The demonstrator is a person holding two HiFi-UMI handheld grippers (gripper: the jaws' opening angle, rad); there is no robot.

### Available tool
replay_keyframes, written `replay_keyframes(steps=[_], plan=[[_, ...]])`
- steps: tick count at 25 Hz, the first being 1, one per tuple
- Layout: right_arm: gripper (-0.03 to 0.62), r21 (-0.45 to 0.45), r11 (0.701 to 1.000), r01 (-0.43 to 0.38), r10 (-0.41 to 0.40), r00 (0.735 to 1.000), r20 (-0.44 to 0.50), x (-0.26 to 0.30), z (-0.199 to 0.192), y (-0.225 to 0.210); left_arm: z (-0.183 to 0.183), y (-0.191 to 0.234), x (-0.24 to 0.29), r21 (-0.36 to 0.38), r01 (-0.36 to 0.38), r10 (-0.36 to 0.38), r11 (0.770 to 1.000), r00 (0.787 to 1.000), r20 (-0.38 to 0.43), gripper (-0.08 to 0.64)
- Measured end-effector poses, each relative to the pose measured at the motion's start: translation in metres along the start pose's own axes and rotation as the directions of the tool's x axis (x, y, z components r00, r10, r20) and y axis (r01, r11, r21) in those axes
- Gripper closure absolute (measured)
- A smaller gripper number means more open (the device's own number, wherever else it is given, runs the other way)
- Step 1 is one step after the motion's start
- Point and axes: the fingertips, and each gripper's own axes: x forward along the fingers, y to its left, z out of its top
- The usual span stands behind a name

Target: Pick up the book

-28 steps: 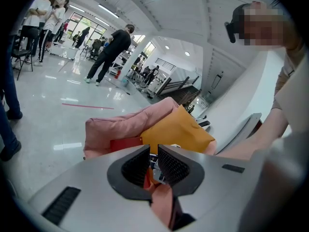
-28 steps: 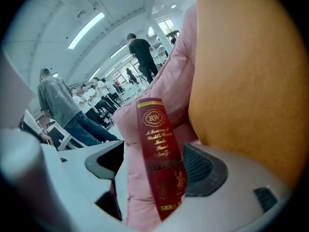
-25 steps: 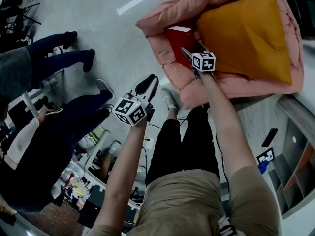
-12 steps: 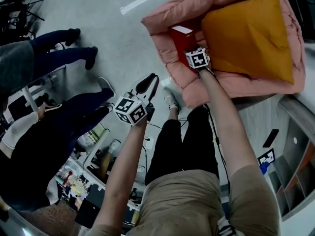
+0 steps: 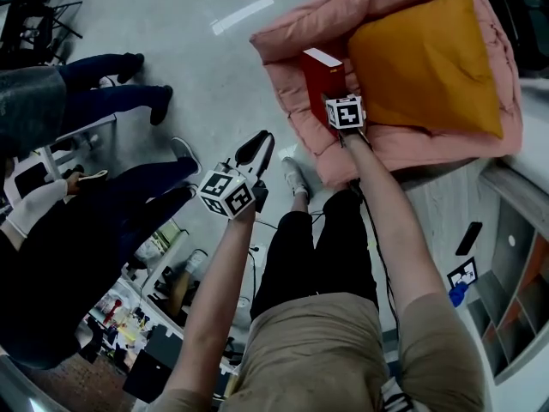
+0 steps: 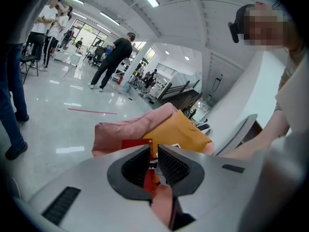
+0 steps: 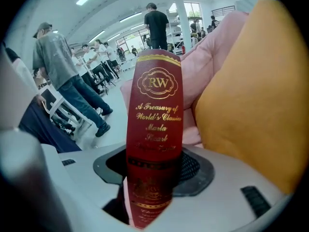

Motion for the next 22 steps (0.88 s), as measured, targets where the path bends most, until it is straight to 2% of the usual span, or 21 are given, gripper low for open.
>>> replay_keyframes(steps=[7,14,19,22], plan=[[0.348,0.062,0.997,-0.054,0.049,0.996,0.080,-0.066,0.011,0.025,0.009,-0.016,-0.030,-0.008,0.016,-0.016,1.000,0.999,0.043,0.522],[0.348,0.101,0.987,-0.122,0.104,0.980,0.170,-0.139,0.040,0.052,0.037,-0.039,-0.065,0.012,0.041,-0.042,0.999,0.994,0.097,0.522],[0.348,0.158,0.963,-0.217,0.170,0.949,0.266,-0.206,0.060,0.079,0.056,-0.060,-0.098,0.016,0.056,-0.057,0.998,0.990,0.131,0.522],[0.348,0.153,0.948,-0.280,0.217,0.917,0.335,-0.251,0.078,0.097,0.069,-0.073,-0.117,0.016,0.071,-0.073,0.997,0.983,0.167,0.522]])
